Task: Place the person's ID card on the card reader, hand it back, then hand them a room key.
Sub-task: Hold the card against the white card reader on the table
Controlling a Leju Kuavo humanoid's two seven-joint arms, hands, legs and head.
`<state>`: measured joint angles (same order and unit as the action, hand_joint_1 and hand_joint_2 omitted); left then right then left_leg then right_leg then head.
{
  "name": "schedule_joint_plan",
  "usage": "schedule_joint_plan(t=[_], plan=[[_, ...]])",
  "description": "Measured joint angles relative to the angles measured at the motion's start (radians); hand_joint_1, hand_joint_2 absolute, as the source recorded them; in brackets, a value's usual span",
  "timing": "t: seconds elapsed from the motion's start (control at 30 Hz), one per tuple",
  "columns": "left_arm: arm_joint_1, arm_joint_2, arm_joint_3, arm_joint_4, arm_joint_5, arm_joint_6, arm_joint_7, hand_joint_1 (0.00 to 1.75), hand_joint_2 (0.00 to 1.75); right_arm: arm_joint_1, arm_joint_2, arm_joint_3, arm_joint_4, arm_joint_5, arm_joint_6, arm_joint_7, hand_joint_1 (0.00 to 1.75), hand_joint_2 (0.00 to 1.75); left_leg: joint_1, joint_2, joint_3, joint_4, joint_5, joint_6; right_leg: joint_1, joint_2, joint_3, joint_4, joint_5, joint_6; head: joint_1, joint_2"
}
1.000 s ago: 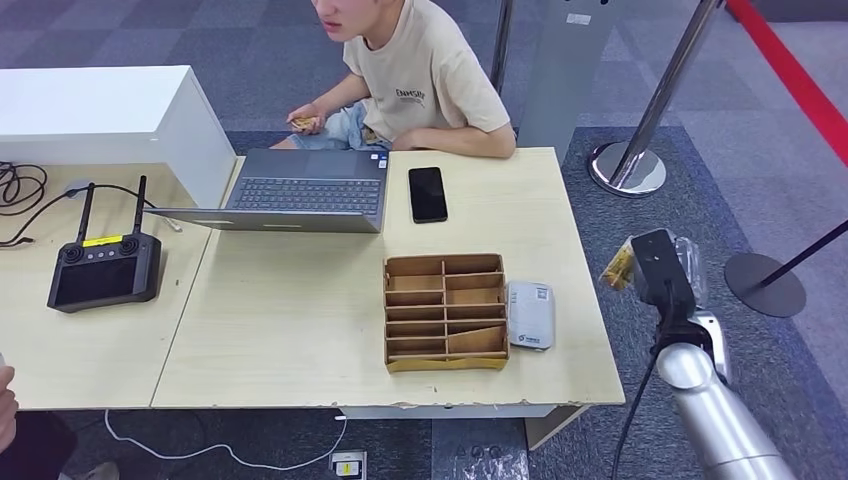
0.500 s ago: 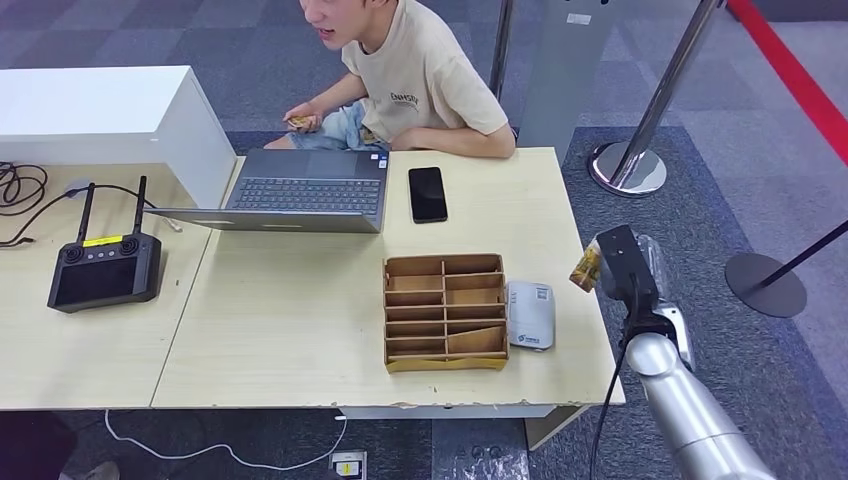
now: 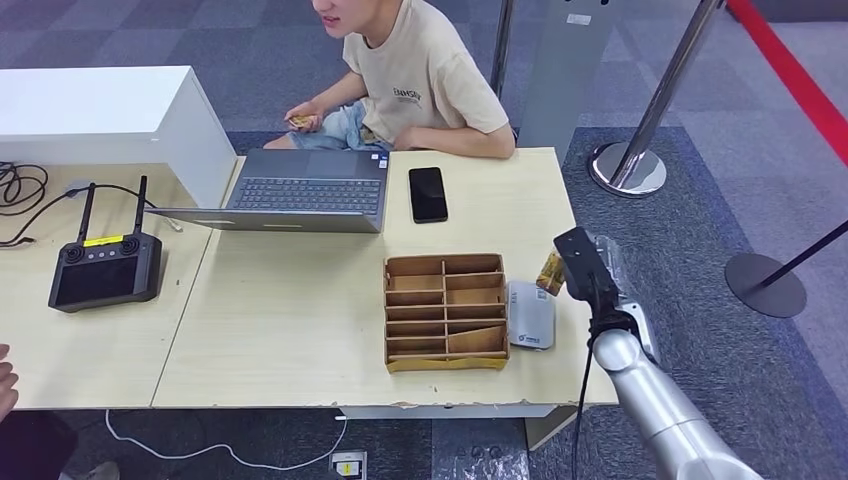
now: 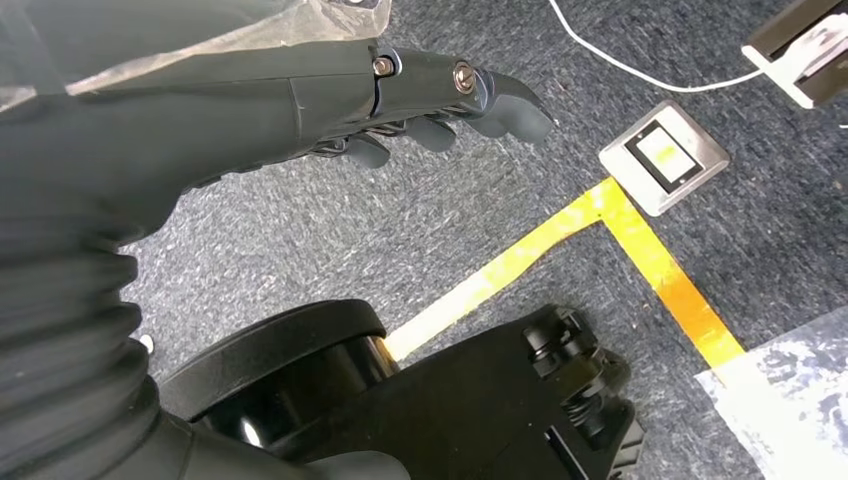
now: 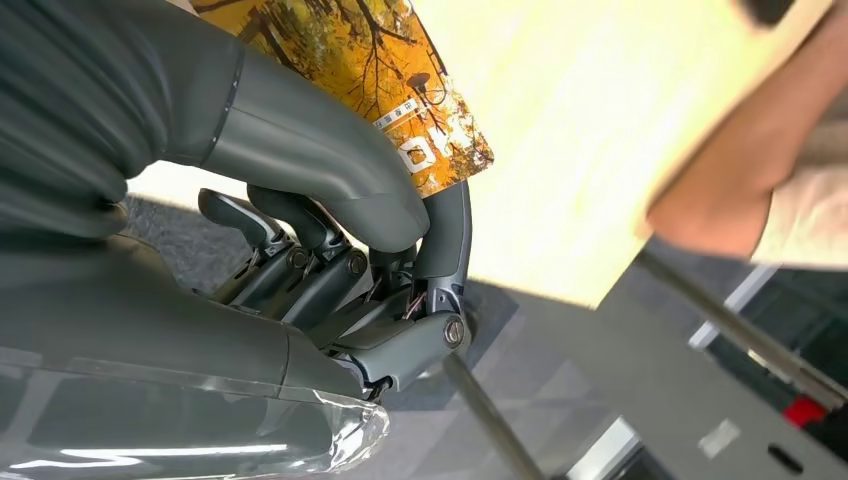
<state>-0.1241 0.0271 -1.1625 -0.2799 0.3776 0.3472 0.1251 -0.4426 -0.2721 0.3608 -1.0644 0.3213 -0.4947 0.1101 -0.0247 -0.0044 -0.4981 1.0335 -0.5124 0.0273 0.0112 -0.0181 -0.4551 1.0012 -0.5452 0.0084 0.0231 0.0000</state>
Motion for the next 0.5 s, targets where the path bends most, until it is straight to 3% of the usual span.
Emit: schedule_joint_plan(t=[0.5], plan=[[0.0, 0.0, -0.003, -0.002, -0.01, 0.001, -0.002, 0.0, 1.75, -0.024, 0.036, 0.069, 0.128, 0.013, -0.036, -0.038, 1.75, 1.75, 0.0, 0.0, 0.0, 0.0, 0.0, 0.0, 0.0, 0.0, 0.0, 0.0, 0.0, 0.0, 0.0, 0.0]])
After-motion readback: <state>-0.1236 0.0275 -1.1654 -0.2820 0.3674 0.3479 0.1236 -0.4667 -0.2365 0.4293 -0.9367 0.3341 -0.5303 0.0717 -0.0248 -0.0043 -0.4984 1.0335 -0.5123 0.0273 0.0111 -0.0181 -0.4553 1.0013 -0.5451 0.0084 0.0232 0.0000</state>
